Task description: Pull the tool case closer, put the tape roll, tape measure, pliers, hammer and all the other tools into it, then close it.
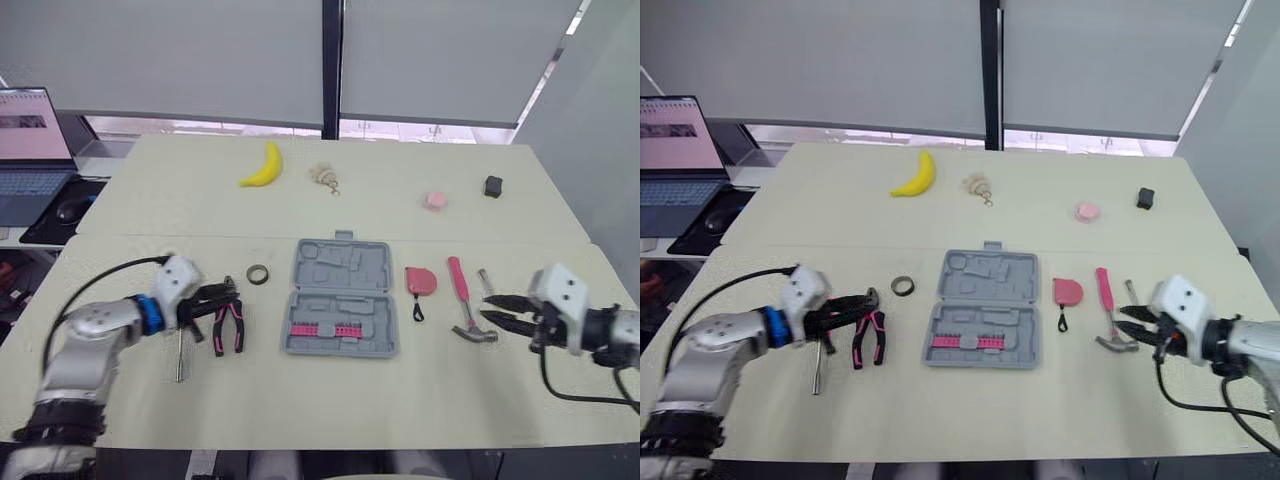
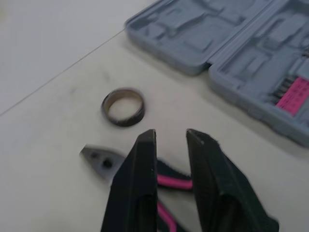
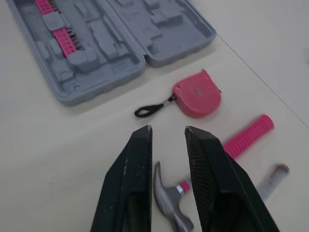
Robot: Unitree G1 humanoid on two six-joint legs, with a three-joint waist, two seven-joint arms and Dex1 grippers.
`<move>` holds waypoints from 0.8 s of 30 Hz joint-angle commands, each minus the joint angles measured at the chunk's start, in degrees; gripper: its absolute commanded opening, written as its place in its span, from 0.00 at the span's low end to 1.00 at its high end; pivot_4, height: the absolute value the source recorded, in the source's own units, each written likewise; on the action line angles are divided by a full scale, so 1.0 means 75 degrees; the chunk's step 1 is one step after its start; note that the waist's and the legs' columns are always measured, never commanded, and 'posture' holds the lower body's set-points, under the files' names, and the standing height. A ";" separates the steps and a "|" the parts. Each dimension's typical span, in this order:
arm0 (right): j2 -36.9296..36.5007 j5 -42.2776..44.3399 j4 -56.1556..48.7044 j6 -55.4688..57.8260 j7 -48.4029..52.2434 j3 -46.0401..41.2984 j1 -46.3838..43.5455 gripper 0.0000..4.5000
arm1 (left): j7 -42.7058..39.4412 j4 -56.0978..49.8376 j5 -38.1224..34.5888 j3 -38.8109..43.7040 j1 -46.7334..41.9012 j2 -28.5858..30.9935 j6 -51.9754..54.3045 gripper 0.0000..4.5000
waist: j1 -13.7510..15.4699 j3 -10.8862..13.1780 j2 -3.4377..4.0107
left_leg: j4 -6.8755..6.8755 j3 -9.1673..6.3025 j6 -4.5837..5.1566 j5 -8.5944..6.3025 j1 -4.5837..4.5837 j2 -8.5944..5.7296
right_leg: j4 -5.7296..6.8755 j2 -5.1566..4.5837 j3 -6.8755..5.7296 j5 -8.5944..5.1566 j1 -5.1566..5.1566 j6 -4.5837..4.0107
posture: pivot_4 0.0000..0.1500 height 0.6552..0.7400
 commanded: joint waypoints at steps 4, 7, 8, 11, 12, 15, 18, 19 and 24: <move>0.0384 -0.0943 0.0722 0.0038 -0.0548 0.1536 -0.1315 0.00 | -0.0326 0.1334 0.0789 -0.0953 -0.1301 -0.0424 -0.0621 0.00 | -0.0003 0.0000 0.0000 | 0.0025 -0.0002 0.0000 -0.0002 -0.0015 -0.0003 | 0.0004 0.0019 0.0003 0.0001 -0.0006 0.0001 | 1.00 1.00; 0.0799 -0.1332 0.1311 0.0068 -0.0769 0.2165 -0.2017 0.00 | -0.0251 0.2159 0.1188 -0.1315 -0.1880 -0.0774 -0.0998 0.00 | 0.0003 0.0000 0.0000 | 0.0044 -0.0003 0.0000 -0.0002 -0.0026 0.0001 | 0.0014 0.0045 0.0004 0.0005 -0.0012 -0.0004 | 1.00 1.00; 0.0968 -0.1483 0.1564 0.0068 -0.0842 0.2377 -0.2259 0.00 | -0.0247 0.2424 0.1326 -0.1441 -0.2072 -0.0890 -0.1137 0.00 | 0.0003 0.0001 -0.0001 | 0.0050 -0.0003 0.0000 -0.0002 -0.0027 0.0004 | 0.0020 0.0050 0.0003 0.0005 -0.0013 -0.0005 | 1.00 1.00; 0.1378 -0.1857 0.2305 0.0033 -0.0963 0.2879 -0.2885 0.00 | -0.0220 0.3064 0.1677 -0.1723 -0.2530 -0.1128 -0.1444 0.00 | -0.0001 0.0004 -0.0007 | 0.0070 0.0002 0.0001 -0.0002 -0.0041 0.0002 | 0.0089 0.0054 0.0014 0.0005 -0.0051 -0.0007 | 1.00 1.00; 0.1480 -0.1972 0.2536 -0.0029 -0.0978 0.3006 -0.3062 0.00 | -0.0212 0.3236 0.1769 -0.1780 -0.2640 -0.1178 -0.1530 0.00 | 0.0000 0.0004 -0.0007 | 0.0072 0.0003 0.0001 -0.0001 -0.0046 0.0003 | 0.0104 0.0054 0.0015 0.0004 -0.0062 -0.0008 | 1.00 1.00; 0.1783 -0.2180 0.3089 -0.0145 -0.0988 0.3262 -0.3534 0.00 | -0.0026 0.3641 0.2059 -0.1906 -0.2897 -0.1281 -0.1776 0.00 | -0.0014 0.0005 -0.0005 | 0.0071 0.0000 0.0001 0.0000 -0.0049 0.0008 | 0.0117 0.0067 0.0014 0.0003 -0.0075 -0.0012 | 1.00 1.00; 0.2069 -0.2374 0.3690 -0.0322 -0.0955 0.3511 -0.3910 0.00 | 0.0105 0.3944 0.2201 -0.1917 -0.3045 -0.1378 -0.1928 0.00 | -0.0028 0.0005 -0.0004 | 0.0070 0.0001 0.0001 0.0000 -0.0050 0.0009 | 0.0118 0.0068 0.0016 0.0002 -0.0080 -0.0012 | 1.00 1.00; 0.2155 -0.2428 0.3868 -0.0394 -0.0955 0.3558 -0.3998 0.00 | 0.0138 0.4008 0.2242 -0.1913 -0.3075 -0.1396 -0.1963 0.00 | -0.0023 0.0005 -0.0005 | 0.0070 0.0001 0.0001 0.0000 -0.0055 0.0009 | 0.0118 0.0068 0.0015 0.0002 -0.0081 -0.0012 | 1.00 1.00; 0.2599 -0.2705 0.4810 -0.0771 -0.0944 0.3803 -0.4497 0.00 | 0.0249 0.4231 0.2386 -0.1860 -0.3157 -0.1445 -0.2024 0.00 | -0.0017 0.0005 -0.0004 | 0.0071 0.0000 0.0001 0.0000 -0.0068 0.0009 | 0.0117 0.0067 0.0010 0.0003 -0.0090 -0.0012 | 1.00 1.00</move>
